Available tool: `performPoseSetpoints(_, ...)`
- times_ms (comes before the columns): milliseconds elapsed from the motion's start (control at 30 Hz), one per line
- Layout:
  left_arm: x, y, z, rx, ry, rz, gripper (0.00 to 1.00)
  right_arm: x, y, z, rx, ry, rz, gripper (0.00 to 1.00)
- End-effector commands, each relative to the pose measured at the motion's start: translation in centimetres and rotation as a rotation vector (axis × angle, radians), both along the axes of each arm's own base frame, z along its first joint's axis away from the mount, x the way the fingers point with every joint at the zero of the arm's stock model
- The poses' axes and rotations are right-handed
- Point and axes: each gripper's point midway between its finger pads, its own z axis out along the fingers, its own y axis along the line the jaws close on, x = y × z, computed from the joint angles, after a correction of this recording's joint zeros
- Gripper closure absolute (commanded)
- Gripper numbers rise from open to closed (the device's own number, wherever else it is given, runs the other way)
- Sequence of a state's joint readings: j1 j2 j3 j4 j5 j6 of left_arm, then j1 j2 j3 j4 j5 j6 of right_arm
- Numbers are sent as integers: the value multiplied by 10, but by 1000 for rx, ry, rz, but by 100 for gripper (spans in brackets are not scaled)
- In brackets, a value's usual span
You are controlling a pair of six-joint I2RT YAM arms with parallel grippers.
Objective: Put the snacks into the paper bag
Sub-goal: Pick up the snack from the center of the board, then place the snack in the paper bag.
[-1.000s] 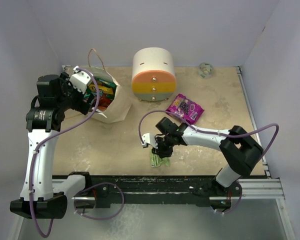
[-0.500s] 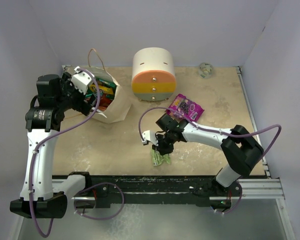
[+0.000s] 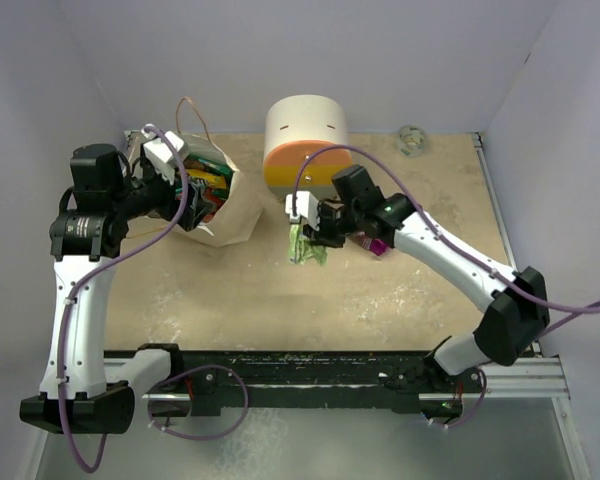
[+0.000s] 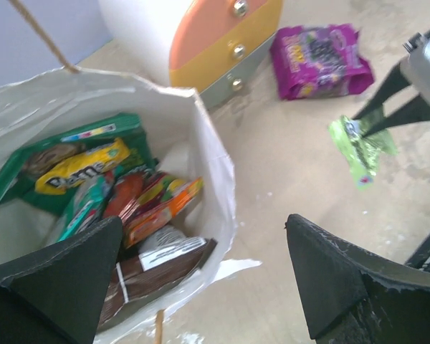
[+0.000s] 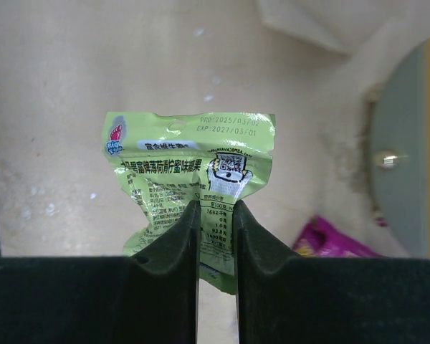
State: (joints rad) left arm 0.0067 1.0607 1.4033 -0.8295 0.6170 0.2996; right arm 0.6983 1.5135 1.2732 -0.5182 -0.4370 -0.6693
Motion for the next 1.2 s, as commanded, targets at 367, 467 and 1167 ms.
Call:
performPoseSetpoints(367, 1, -78, 64, -203, -19, -225, 8, 54, 4, 212, 324, -408, -226, 100)
performPoseSetpoints(467, 6, -95, 65, -266, 37, -283, 11, 56, 6, 227, 355, -416, -240, 100)
performPoseSetpoints(1167, 15, -171, 29, -340, 212, -480, 48, 57, 13, 219, 358, -371, -234, 100)
